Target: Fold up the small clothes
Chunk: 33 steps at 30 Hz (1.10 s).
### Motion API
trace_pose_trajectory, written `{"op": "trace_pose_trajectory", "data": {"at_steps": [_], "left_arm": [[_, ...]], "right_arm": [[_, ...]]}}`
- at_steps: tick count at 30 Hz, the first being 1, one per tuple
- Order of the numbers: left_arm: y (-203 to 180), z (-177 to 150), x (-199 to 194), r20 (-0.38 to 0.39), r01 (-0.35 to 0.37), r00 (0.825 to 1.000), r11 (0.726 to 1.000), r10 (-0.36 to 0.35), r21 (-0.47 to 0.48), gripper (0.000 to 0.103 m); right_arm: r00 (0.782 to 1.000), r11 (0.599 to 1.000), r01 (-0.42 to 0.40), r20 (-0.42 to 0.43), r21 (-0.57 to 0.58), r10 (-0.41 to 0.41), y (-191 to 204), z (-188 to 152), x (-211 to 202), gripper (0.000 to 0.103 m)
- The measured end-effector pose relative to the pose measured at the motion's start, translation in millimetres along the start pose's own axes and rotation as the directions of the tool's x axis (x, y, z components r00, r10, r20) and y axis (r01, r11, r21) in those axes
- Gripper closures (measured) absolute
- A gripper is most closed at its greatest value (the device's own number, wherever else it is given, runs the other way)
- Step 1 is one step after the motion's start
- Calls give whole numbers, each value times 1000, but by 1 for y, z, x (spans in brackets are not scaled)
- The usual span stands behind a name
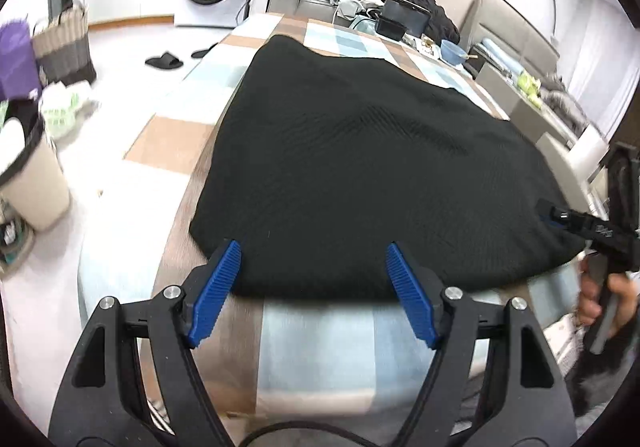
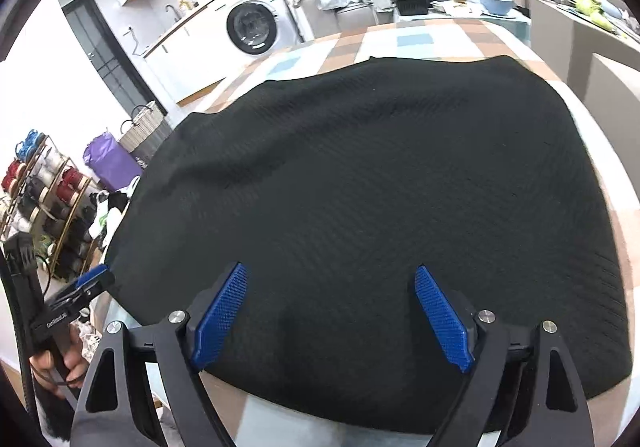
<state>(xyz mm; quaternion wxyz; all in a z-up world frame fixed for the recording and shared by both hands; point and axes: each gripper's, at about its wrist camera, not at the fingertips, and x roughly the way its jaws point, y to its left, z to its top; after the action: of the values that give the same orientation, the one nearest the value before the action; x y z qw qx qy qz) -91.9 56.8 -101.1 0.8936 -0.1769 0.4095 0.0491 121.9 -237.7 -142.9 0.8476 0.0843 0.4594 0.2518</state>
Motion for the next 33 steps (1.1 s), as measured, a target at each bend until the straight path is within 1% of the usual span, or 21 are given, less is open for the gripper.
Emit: {"op": "trace_pose_trajectory", "data": {"at_steps": [2, 5, 6, 8, 10, 12, 13, 15, 17, 19, 20, 21, 22, 24, 25, 27, 30, 33], "left_arm": [[7, -6, -5, -9, 15, 1000, 999, -15, -37, 29], [20, -15, -6, -33, 56, 998, 991, -60, -118, 29], [23, -17, -7, -17, 67, 997, 989, -70, -131, 29], [25, -15, -3, 0, 62, 998, 986, -62, -156, 28], [24, -11, 3, 20, 53, 999, 986, -51, -159, 28], [19, -3, 13, 35, 23, 999, 990, -18, -137, 28], [15, 1, 18, 47, -6, 999, 992, 12, -123, 28], [9, 8, 28, 75, -36, 996, 992, 45, -122, 28], [3, 16, 38, 93, -63, 993, 990, 75, -123, 35], [0, 24, 47, 98, -82, 991, 988, 95, -128, 55], [0, 26, 49, 98, -85, 990, 988, 98, -132, 60], [1, 28, 52, 95, -82, 991, 987, 96, -134, 70], [3, 30, 54, 93, -75, 992, 987, 89, -140, 76], [7, 31, 54, 98, -52, 993, 986, 68, -158, 84], [9, 31, 54, 102, -35, 993, 986, 52, -164, 87], [12, 31, 50, 114, -12, 993, 984, 33, -180, 89], [10, 34, 43, 139, 16, 990, 982, 10, -187, 89], [3, 40, 34, 161, 36, 987, 984, -9, -172, 90]], "right_arm": [[1000, 1000, -10, -8, -22, 10, 8, 1, 3, 15], [1000, 999, -16, -7, -40, 16, 15, 2, 5, 15], [1000, 999, -20, -8, -40, 20, 16, 3, 6, 16], [1000, 999, -22, -12, -45, 22, 18, 1, 6, 15], [1000, 998, -17, -11, -53, 16, 20, -1, 6, 15], [1000, 999, -9, -10, -50, 8, 20, -2, 4, 15], [1000, 999, -6, -10, -48, 5, 19, -3, 4, 15], [1000, 999, -2, -10, -47, 1, 17, -6, 1, 15], [1000, 999, 6, -9, -45, -6, 16, -7, -1, 15], [1000, 999, 15, -6, -39, -15, 14, -7, -3, 16], [1000, 999, 16, -5, -37, -16, 14, -7, -3, 15], [1000, 999, 17, -4, -34, -17, 13, -8, -4, 15], [1000, 999, 17, -5, -33, -17, 11, -8, -4, 15], [1000, 999, 21, -6, -32, -21, 10, -8, -4, 15], [1000, 999, 21, -5, -31, -21, 9, -8, -3, 16], [1000, 999, 23, -6, -29, -23, 9, -7, -2, 16], [1000, 999, 18, -8, -38, -19, 12, -6, -1, 16], [1000, 999, 20, -7, -39, -20, 11, -6, -1, 16]]}}
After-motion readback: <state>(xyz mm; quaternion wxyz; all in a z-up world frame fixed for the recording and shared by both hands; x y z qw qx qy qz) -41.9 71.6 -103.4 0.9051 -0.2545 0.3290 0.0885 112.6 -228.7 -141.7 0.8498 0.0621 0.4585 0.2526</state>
